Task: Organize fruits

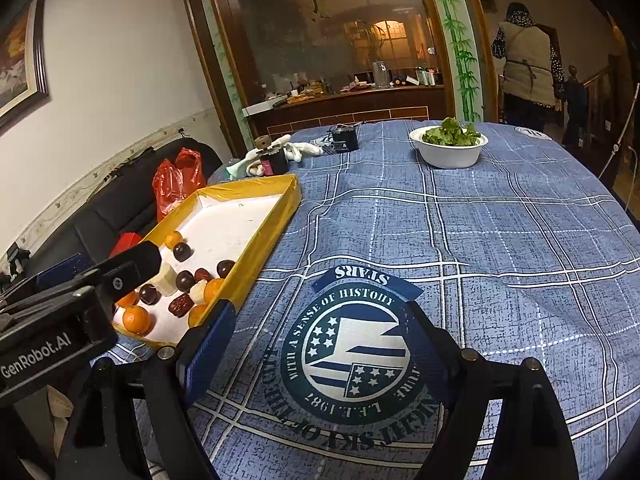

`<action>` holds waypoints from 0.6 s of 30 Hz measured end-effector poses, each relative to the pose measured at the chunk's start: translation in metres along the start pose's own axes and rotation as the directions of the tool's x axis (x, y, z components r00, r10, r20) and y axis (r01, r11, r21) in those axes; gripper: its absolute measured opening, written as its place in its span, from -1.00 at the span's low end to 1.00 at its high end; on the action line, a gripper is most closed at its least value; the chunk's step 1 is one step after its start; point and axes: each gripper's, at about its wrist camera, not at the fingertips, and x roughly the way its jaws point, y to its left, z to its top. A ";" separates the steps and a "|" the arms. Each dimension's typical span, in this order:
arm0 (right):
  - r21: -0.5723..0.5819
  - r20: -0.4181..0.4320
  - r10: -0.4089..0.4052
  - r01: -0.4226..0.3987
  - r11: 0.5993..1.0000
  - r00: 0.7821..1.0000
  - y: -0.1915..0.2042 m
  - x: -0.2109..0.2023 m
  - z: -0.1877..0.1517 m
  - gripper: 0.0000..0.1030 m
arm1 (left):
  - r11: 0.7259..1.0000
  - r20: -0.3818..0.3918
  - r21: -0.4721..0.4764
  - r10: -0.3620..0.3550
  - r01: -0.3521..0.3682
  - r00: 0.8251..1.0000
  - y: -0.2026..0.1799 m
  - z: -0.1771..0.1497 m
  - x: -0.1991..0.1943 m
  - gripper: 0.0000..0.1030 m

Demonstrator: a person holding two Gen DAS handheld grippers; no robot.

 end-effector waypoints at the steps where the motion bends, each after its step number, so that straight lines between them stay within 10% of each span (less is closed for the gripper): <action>1: -0.001 0.001 0.001 -0.001 1.000 1.000 0.000 -0.001 0.000 0.71 | 1.000 0.001 0.001 -0.001 0.001 1.000 0.000 0.000 -0.001 0.85; 13: -0.002 0.007 0.001 -0.001 1.000 1.000 0.002 -0.006 -0.002 0.72 | 0.998 0.111 -0.030 0.050 -0.047 0.993 0.005 -0.002 -0.023 0.85; 18: -0.013 0.028 -0.007 0.007 1.000 1.000 0.004 -0.012 -0.002 0.72 | 0.967 0.312 -0.151 0.242 -0.203 0.919 0.020 -0.005 -0.065 1.00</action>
